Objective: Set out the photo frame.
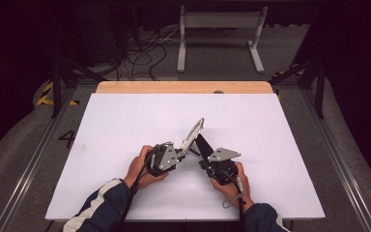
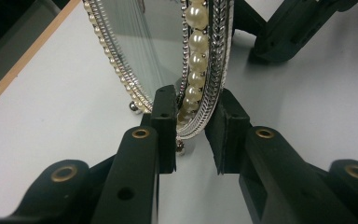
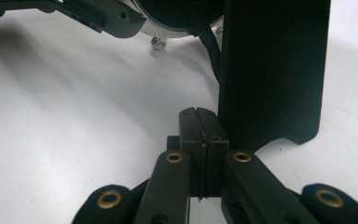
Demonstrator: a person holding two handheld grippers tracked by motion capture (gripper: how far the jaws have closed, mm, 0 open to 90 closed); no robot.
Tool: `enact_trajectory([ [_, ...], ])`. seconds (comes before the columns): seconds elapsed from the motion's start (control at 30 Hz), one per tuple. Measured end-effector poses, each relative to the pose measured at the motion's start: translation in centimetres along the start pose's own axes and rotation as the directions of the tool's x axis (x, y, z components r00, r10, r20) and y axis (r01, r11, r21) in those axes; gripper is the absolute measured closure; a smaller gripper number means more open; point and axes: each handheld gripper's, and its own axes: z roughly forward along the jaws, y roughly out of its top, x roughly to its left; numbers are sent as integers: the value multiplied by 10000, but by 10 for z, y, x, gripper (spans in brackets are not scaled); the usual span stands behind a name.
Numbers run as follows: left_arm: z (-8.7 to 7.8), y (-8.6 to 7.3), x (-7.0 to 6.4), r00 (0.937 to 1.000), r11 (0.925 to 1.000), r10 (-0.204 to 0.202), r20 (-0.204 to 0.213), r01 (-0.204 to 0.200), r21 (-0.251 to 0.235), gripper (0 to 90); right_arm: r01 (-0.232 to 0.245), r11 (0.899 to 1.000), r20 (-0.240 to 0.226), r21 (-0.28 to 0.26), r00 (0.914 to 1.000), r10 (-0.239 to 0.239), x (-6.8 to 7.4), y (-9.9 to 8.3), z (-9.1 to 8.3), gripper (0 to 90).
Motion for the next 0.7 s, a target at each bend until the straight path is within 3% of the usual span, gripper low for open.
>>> enact_trajectory([
  [0.23,1,1,-2,10000,10000,-30,51,30,-26,734,50,10000,6,79,10000,-50,-5,0,-1,900],
  [0.43,2,2,-3,9985,9984,-520,191,524,-213,724,-31,10000,76,39,10000,31,-6,-1,-1,900],
  [0.7,3,1,-3,9966,9965,-732,383,746,-372,712,-31,10000,114,-20,9999,31,-13,-2,-2,900],
])
